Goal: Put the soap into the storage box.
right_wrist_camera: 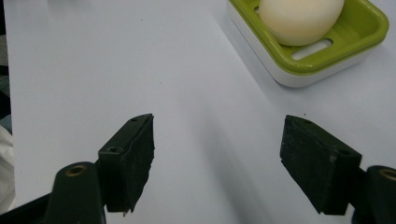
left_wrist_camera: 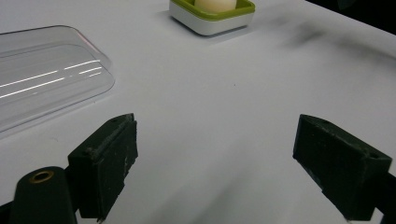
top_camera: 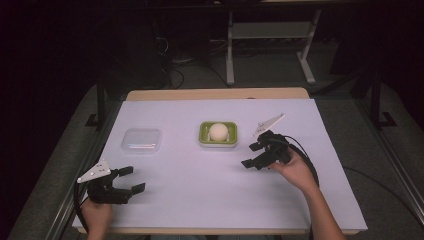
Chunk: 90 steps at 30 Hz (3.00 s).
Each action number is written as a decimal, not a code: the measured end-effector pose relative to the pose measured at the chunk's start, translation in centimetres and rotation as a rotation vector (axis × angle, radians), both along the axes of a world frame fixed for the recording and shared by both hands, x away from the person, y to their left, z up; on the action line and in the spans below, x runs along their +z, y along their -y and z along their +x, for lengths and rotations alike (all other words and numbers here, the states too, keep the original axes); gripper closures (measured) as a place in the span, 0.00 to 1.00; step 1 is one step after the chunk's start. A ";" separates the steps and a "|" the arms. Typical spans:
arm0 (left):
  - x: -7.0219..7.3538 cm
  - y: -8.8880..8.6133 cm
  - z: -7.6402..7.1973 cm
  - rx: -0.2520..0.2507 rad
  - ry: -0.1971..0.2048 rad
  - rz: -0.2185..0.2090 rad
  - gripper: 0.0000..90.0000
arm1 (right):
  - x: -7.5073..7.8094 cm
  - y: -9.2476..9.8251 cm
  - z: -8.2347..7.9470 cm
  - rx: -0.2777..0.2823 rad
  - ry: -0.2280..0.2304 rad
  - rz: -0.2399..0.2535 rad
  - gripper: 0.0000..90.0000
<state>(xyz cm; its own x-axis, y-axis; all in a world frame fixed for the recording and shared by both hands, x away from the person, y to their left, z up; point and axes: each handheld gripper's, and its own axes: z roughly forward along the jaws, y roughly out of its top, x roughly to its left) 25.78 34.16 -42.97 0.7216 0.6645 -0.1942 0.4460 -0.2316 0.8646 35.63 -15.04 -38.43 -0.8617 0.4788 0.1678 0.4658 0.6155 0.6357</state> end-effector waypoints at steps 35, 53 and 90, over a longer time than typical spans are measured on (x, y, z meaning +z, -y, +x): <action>0.0 0.1 0.1 -0.012 -0.001 0.014 0.15 | -2.1 3.1 -4.0 -0.008 -0.006 0.029 0.28; -0.1 0.2 0.0 -0.012 -0.007 0.010 0.15 | -3.1 4.2 -5.9 -0.023 -0.010 0.048 0.28; 0.0 0.3 0.1 -0.021 -0.001 0.014 0.15 | -4.8 6.4 -10.2 -0.090 -0.019 0.052 0.27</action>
